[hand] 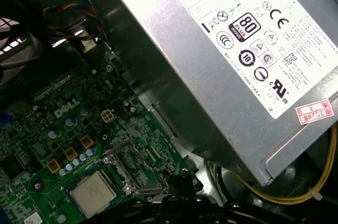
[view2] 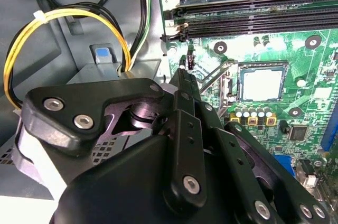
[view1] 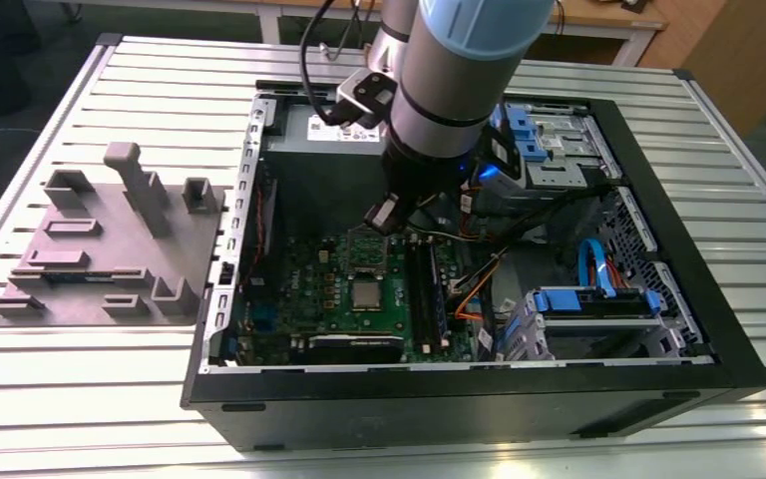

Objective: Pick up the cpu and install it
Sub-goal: 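Close the cpu cover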

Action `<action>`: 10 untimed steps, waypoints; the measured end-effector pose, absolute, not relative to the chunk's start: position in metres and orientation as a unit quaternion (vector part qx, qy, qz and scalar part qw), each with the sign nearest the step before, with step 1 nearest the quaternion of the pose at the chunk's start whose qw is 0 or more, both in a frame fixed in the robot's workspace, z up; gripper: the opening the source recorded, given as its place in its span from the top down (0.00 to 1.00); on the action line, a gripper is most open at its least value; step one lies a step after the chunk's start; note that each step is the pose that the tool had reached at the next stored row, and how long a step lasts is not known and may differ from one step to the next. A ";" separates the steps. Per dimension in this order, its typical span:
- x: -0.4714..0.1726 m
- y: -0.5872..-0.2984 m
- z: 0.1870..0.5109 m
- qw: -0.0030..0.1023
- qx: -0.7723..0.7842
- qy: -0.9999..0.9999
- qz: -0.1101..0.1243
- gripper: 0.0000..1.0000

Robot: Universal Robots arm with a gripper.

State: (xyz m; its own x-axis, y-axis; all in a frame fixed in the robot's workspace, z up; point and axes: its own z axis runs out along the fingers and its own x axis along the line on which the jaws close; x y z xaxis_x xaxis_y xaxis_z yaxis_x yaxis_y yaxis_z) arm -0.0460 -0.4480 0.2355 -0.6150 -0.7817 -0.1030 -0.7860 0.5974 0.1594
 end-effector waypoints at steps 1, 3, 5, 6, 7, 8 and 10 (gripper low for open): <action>-0.046 -0.448 0.236 0.011 -0.439 0.893 0.095 0.89; -0.046 -0.448 0.237 0.011 -0.440 0.893 0.095 0.89; -0.046 -0.448 0.237 0.011 -0.441 0.893 0.095 0.89; -0.046 -0.448 0.238 0.011 -0.441 0.892 0.095 0.89; -0.046 -0.448 0.238 0.011 -0.442 0.892 0.095 0.89; -0.046 -0.448 0.238 0.011 -0.443 0.891 0.095 0.89; -0.046 -0.448 0.239 0.011 -0.444 0.891 0.095 0.89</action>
